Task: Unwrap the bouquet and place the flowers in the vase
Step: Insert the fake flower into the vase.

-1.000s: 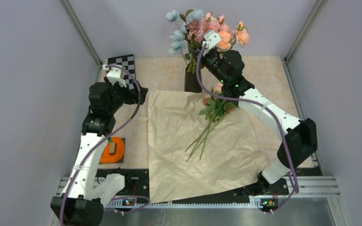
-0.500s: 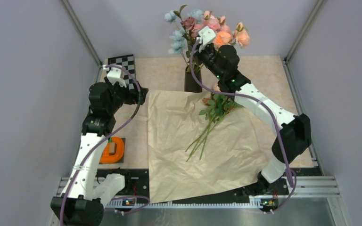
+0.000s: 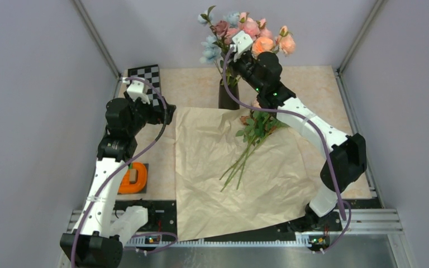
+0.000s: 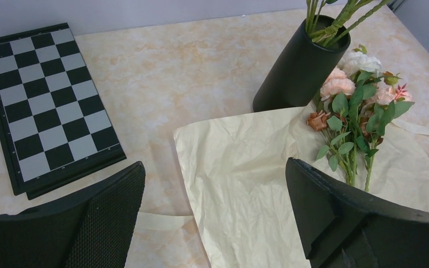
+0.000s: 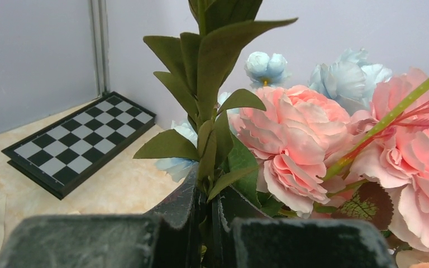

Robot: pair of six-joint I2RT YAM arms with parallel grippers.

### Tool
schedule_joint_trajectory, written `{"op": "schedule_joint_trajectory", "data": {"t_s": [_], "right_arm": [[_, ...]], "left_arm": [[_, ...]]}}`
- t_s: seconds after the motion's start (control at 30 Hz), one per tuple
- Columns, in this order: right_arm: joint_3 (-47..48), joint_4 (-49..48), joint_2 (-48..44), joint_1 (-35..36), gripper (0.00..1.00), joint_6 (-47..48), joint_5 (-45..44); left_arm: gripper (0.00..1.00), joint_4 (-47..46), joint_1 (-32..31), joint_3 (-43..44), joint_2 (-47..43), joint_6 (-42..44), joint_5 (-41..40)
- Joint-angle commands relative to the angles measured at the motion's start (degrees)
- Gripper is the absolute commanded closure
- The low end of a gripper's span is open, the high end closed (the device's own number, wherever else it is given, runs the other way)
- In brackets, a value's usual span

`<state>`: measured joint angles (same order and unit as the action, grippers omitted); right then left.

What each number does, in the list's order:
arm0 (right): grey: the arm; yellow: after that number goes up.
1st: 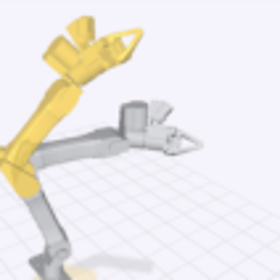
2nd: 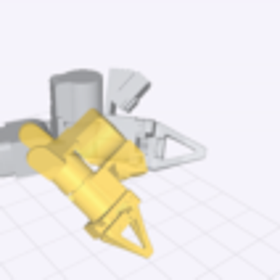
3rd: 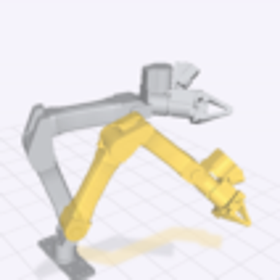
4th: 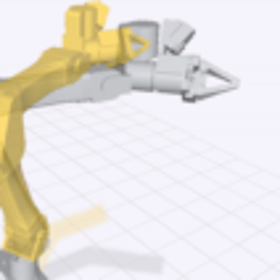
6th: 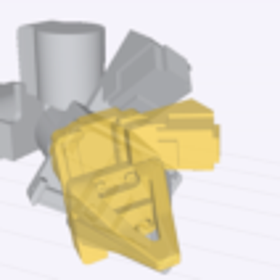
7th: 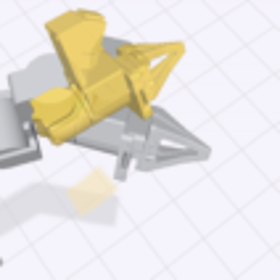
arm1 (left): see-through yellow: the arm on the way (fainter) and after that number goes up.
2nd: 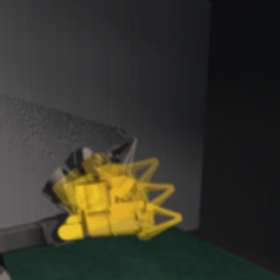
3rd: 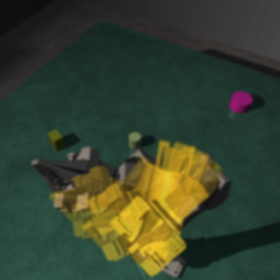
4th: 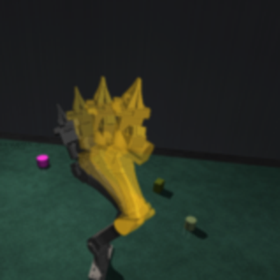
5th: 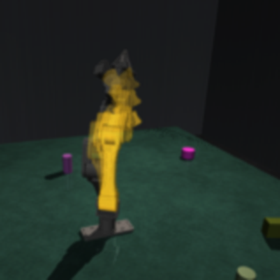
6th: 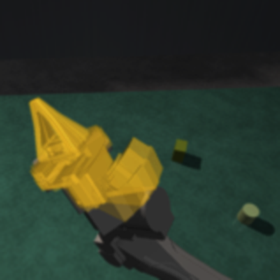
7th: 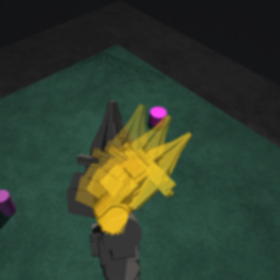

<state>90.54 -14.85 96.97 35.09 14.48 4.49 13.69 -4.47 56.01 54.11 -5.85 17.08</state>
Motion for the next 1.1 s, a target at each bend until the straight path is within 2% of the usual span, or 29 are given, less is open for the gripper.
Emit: {"op": "schedule_joint_trajectory", "data": {"t_s": [0.0, 0.5, 0.63, 0.8, 1.07], "right_arm": [[1.8, 3.4, 0.7, 0.1, 1.00, 0.7, 1.0], [-1.2, 0.5, -0.3, 0.1, 1.00, -2.6, -1.7], [-0.9, -0.6, -2.3, 0.1, 1.00, -2.2, -4.9], [-1.7, -3.2, -3.9, 0.3, 1.00, 0.5, -9.5], [-1.6, -3.5, -1.5, 2.3, 1.00, 8.0, -13.0]], "left_arm": [[0.01, -2.6, 0.3, -0.2, -1.3, -0.3, 0.7], [0.01, -3.0, 0.3, -0.4, -1.6, -0.9, 1.4], [0.01, -3.1, 0.3, -0.4, -1.8, -0.9, 1.6], [0.01, -3.2, 0.4, -0.5, -1.9, -1.0, 1.7], [0.01, -3.3, 0.3, -0.6, -1.6, -1.2, 1.8]]}}
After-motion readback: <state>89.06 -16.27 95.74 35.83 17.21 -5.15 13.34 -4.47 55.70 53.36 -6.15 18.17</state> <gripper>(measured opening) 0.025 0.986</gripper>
